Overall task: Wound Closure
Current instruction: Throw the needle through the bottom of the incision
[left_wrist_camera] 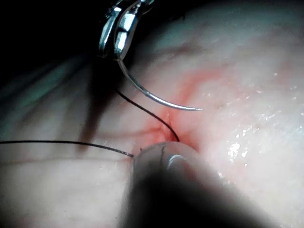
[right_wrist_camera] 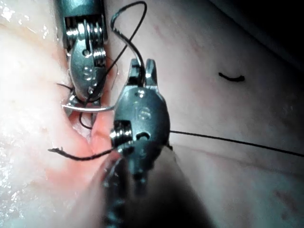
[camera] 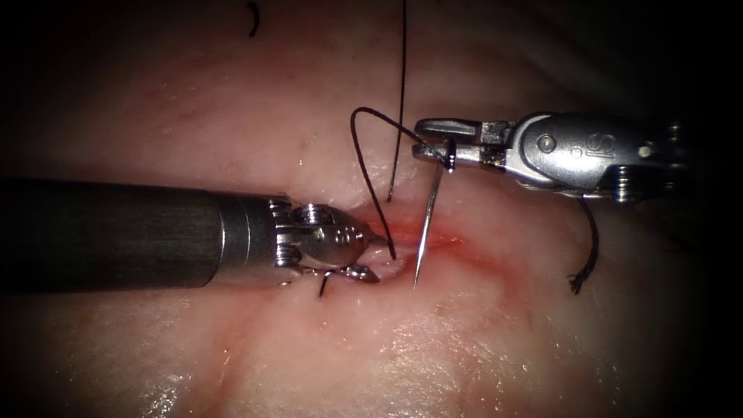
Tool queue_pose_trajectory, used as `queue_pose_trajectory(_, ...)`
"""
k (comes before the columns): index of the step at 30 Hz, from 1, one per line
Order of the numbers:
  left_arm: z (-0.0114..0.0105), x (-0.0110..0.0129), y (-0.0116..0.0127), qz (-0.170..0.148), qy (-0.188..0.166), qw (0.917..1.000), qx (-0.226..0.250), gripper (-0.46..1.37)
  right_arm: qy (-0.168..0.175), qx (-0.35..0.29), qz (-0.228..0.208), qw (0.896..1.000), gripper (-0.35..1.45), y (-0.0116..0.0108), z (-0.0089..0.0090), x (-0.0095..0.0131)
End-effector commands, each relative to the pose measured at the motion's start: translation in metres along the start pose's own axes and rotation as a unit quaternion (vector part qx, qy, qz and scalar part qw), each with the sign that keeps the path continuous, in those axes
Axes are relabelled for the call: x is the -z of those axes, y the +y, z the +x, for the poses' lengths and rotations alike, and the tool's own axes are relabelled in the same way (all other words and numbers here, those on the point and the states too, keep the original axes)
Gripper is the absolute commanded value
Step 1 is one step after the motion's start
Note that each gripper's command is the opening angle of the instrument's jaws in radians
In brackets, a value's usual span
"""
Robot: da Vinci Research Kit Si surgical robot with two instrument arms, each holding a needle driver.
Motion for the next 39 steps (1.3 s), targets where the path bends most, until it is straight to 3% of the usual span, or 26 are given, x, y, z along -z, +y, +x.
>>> queue_pose_trajectory(1,0.0000,0.0000,0.0000,-0.002,0.001,1.0000,0.000,0.57,0.001,0.010,-0.006,1.000,-0.35,0.0001,-0.0001,-0.0001)
queue_pose_trajectory(20,0.0004,0.0004,0.0006,0.000,0.011,0.9999,-0.009,0.90,0.004,0.106,-0.022,0.994,-0.35,-0.0018,-0.0034,-0.0018)
queue_pose_trajectory(30,0.0011,0.0012,0.0012,0.001,0.020,0.9997,-0.011,0.89,0.003,0.122,-0.021,0.992,-0.35,-0.0029,-0.0050,-0.0019)
queue_pose_trajectory(39,0.0012,0.0013,0.0015,0.002,0.023,0.9997,-0.011,0.85,0.001,0.125,-0.022,0.992,-0.35,-0.0033,-0.0053,-0.0017)
